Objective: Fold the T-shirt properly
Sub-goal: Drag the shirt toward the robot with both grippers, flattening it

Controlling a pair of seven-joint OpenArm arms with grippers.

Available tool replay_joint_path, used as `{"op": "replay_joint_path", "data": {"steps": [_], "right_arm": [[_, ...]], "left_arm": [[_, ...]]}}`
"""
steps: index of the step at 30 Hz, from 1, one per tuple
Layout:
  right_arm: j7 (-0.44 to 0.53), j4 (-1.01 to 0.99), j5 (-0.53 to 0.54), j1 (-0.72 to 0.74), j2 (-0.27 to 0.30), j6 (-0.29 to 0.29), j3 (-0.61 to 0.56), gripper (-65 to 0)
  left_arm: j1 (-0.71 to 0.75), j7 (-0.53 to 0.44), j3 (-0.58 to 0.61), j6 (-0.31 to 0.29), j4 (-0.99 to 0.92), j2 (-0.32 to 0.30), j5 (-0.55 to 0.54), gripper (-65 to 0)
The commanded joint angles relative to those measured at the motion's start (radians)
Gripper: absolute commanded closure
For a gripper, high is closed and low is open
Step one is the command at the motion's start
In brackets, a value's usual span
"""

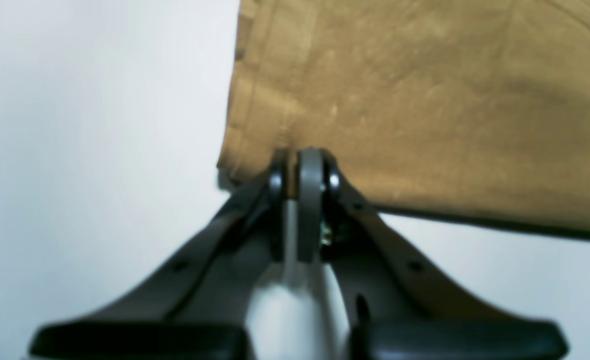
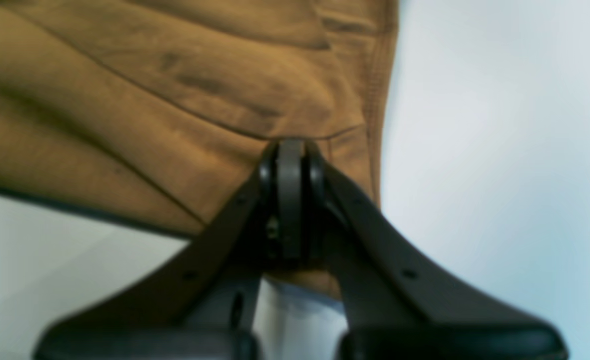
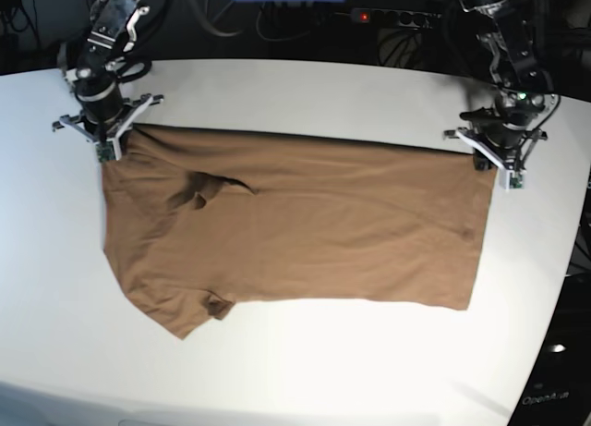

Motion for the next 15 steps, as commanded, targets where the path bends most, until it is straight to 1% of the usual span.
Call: {"op": "replay_joint_path", "data": {"steps": [1,3,6,9,11,13,15], "right_arm": [[-0.088,0.006,-0.022,-0.037,-0.001,0.018,0.005,-0.6],[-0.088,0.015,0.008,-0.066,0.002,0.018,0.005,-0.6],[-0.082,0.013,0.014,-0.103,0.002,0.018,0.007,-0.6],[-0.082,0.012,0.017,-0.123,0.002,0.018,0.019,-0.6],[-0.082,0.012,0.038,-0.136,0.001,0.018,0.024,-0.6],[-0.082,0.012,0.055,-0.155,0.001,0.018,0.024,-0.6],[-0.081,0.012,0.055,-0.17,0.001,0.018,0.033,-0.6]], "left_arm": [[0.022,0.042,-0.002,-0.001,0.012,-0.006,0.016,-3.3],[0.037,0.042,-0.002,-0.001,0.026,-0.006,0.014,-3.3],[0.075,0.042,-0.002,-0.001,0.05,-0.004,0.014,-3.3],[0.112,0.042,-0.004,-0.002,0.076,0.019,0.014,-3.3],[0.14,0.042,-0.013,-0.002,0.096,0.027,0.014,-3.3],[0.155,0.035,-0.016,-0.004,0.108,0.048,0.014,-3.3],[0.175,0.034,-0.016,-0.004,0.118,0.054,0.014,-3.3]]}}
